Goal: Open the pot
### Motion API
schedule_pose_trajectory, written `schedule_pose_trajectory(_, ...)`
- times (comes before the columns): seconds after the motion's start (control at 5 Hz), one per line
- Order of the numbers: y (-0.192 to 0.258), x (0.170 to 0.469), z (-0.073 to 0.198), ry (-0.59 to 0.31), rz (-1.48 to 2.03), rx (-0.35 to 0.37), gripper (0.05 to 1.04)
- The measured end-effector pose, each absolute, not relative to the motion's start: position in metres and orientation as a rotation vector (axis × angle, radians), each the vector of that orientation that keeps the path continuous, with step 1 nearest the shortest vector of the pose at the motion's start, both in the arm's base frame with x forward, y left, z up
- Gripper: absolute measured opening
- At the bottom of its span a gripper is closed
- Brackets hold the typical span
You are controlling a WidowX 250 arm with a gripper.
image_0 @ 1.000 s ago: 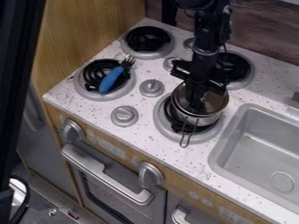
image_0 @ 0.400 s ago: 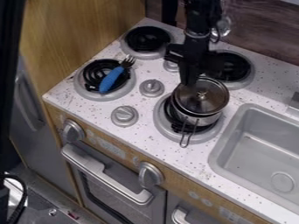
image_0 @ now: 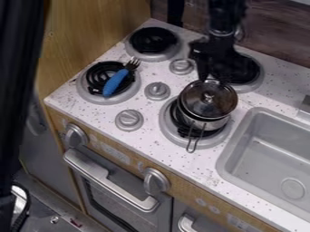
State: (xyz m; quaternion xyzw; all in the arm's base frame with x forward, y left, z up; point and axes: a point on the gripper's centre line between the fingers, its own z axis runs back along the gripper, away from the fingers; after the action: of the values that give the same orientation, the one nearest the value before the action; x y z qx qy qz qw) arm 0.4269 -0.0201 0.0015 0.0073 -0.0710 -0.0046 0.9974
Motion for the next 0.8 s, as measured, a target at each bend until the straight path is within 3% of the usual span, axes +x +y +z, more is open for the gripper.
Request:
schedule_pose_trajectory(0.2,-0.030,0.426,-0.007,-0.108,-0.032,0.010,0.990)
schedule_pose_trajectory(0.8,-0.019,0.404,-0.022,-0.038,0.010,0.028,0.999)
